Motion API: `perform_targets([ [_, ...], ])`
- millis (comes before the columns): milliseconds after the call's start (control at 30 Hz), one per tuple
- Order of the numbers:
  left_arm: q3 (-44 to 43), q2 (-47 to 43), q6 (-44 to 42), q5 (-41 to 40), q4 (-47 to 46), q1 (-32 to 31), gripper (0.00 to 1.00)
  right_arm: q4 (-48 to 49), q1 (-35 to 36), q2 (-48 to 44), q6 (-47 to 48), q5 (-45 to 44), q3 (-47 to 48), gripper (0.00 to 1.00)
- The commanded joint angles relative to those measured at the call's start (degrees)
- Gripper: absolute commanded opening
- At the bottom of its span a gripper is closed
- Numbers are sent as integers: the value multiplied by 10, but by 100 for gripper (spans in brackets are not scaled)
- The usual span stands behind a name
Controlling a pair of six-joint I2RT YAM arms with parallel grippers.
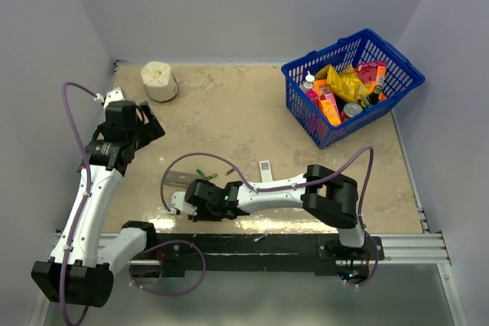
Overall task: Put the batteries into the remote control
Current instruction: Move the battery cover to the center of the board.
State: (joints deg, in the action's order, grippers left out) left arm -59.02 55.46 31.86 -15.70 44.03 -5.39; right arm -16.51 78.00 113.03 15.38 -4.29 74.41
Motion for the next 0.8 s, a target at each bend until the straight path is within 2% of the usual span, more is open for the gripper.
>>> perform_targets([
  [0, 0, -5, -15, 0, -27, -2, 100, -112, -57, -39, -54, -47, -34, 31],
  [100, 8, -5, -16, 13, -34, -2, 100, -138, -91, -68, -70, -53, -40, 31],
  [200, 17, -6, -18, 31, -42, -3, 100, -147, -94, -96, -65, -33, -21, 32],
  [300, 33, -8, -18, 58, -52, -2, 100, -143, -94, -104, -82, 10, 6, 43],
  [333, 37, -10, -17, 65, -59, -2, 100, -142, -94, -99, -98, 14, 13, 49],
  [467, 61, -16, -18, 108, -74, -2, 100, -159, -101, -69, -149, 0, 43, 61],
  [533, 73, -20, -16, 121, -82, -3, 100, -178, -103, -47, -210, -23, 67, 69],
  [633, 88, -29, -8, 144, -92, -3, 100, -210, -108, -12, -276, -47, 111, 74],
  [767, 101, -43, -2, 149, -95, -3, 99, -250, -117, 24, -346, -54, 157, 73],
])
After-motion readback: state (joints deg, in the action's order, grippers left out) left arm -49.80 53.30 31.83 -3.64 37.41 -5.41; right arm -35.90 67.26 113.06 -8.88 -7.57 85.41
